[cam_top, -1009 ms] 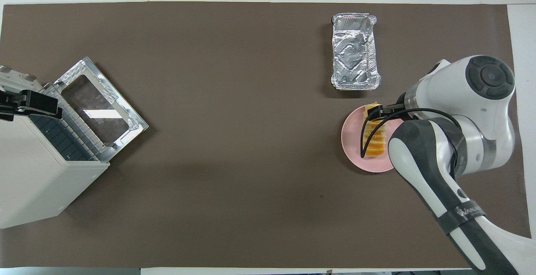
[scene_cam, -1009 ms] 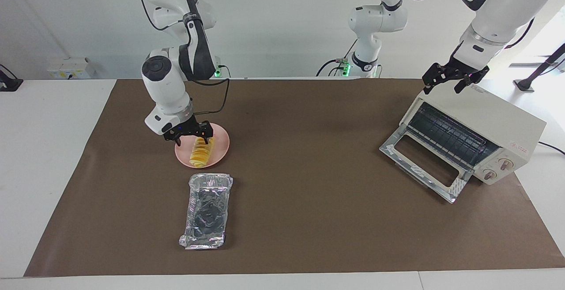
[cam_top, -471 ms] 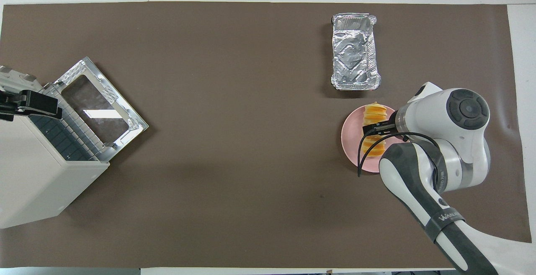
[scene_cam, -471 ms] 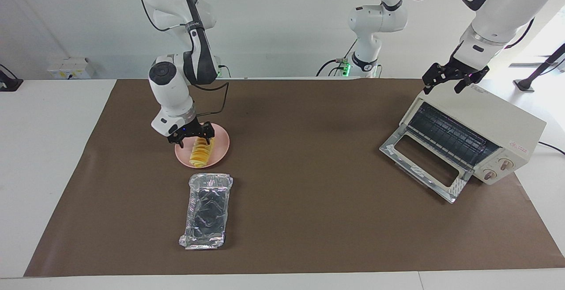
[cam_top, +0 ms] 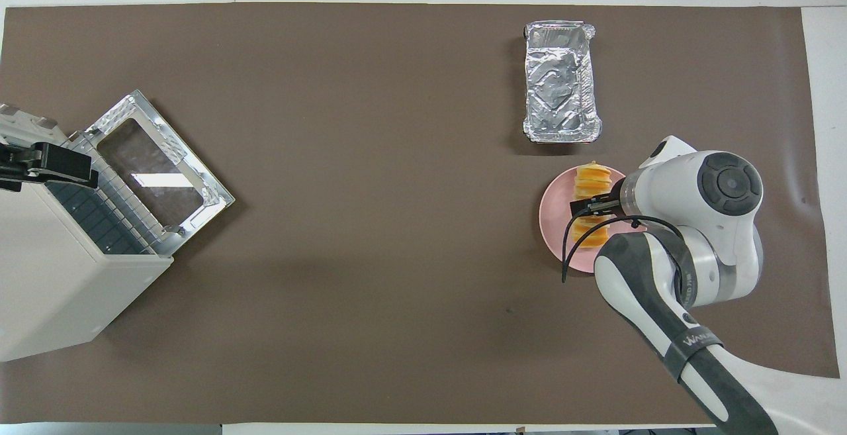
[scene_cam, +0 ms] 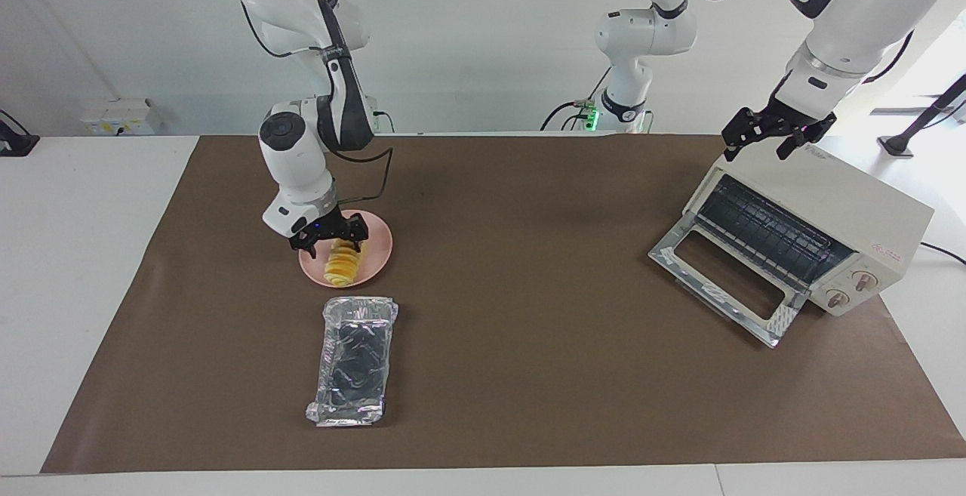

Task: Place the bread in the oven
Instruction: 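Close the right gripper on the stack of orange bread slices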

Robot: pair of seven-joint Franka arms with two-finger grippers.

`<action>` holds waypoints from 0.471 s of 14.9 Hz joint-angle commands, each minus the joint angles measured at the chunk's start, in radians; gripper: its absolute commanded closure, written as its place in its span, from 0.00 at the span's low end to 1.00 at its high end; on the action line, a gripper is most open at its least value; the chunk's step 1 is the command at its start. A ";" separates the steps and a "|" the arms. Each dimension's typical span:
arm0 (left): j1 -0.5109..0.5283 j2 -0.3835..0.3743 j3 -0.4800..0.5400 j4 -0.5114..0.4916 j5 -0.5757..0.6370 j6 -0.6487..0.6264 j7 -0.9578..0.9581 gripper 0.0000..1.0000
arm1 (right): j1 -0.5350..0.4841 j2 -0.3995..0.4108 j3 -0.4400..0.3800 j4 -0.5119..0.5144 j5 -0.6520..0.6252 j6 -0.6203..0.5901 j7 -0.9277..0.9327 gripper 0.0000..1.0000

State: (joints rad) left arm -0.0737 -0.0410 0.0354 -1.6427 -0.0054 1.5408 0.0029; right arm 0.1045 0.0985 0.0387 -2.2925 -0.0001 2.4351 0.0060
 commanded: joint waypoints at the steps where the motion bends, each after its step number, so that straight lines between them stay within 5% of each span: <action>1: -0.006 -0.003 0.004 0.004 0.012 -0.014 -0.009 0.00 | -0.008 0.004 0.001 -0.002 -0.011 0.016 -0.014 0.37; 3: -0.006 -0.003 0.004 0.004 0.012 -0.014 -0.009 0.00 | -0.006 0.004 0.001 0.001 -0.011 0.012 -0.012 1.00; 7: -0.006 -0.003 0.004 0.004 0.012 -0.014 -0.009 0.00 | -0.002 0.012 0.001 0.033 -0.011 -0.004 -0.009 1.00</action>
State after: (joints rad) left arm -0.0737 -0.0410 0.0354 -1.6427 -0.0054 1.5408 0.0029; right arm 0.1077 0.1013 0.0394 -2.2805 -0.0001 2.4378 0.0060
